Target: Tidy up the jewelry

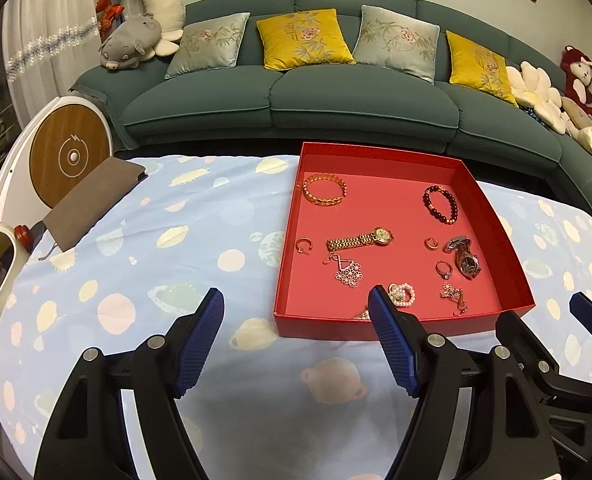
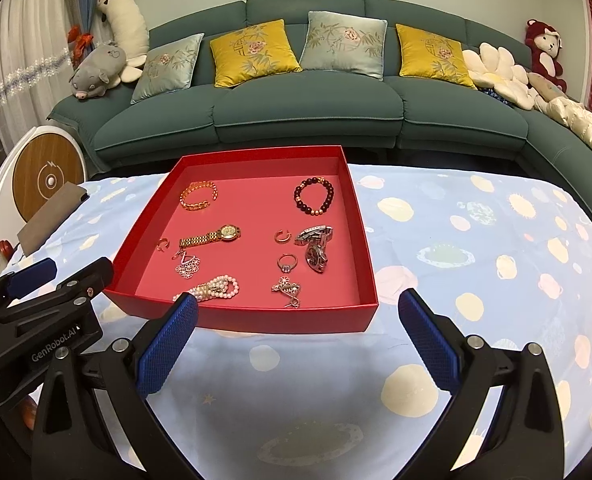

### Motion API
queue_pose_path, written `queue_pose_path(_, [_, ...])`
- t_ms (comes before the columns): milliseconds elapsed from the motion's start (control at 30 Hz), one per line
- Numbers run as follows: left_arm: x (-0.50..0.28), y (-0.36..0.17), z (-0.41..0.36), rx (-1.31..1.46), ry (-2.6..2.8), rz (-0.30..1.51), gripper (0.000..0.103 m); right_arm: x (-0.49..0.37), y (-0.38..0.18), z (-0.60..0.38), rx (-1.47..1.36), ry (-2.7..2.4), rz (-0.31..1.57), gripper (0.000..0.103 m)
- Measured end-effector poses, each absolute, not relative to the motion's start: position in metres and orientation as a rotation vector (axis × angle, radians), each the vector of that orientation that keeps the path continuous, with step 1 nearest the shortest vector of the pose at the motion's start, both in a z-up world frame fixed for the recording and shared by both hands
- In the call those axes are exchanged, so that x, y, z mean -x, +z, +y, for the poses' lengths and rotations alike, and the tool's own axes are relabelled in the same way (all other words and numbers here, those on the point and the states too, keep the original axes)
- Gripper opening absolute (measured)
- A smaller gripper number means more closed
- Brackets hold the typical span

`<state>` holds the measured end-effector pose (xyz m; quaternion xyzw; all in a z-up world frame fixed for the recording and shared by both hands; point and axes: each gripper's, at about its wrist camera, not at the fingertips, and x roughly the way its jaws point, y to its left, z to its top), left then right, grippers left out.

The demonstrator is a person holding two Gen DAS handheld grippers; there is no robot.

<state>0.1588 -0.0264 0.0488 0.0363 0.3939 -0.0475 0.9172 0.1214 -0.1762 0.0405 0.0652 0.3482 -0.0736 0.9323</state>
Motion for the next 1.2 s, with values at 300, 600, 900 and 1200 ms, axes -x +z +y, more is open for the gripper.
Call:
queue_pose_path(300, [-0.1589,0.0485,-0.0262,-0.094,-0.089,0.804,0.071,-0.1224,0.0399,-0.1735,-0.125,-0.148,0.716,0.098])
queue_pose_path(600, [-0.1550,0.0507,-0.0268,-0.114,-0.067,0.768,0.074,-0.1218,0.0395,-0.1721,-0.126,-0.146,0.712,0.098])
queue_pose_path(900, [-0.1546,0.0518,-0.0245,-0.104,-0.058,0.759,0.076,-0.1208,0.0390,-0.1708,-0.130,-0.142,0.708,0.098])
queue_pose_path(1200, [-0.1536,0.0522,-0.0248,-0.105,-0.061,0.751,0.076,-0.1213,0.0378,-0.1719,-0.133,-0.141,0.712,0.098])
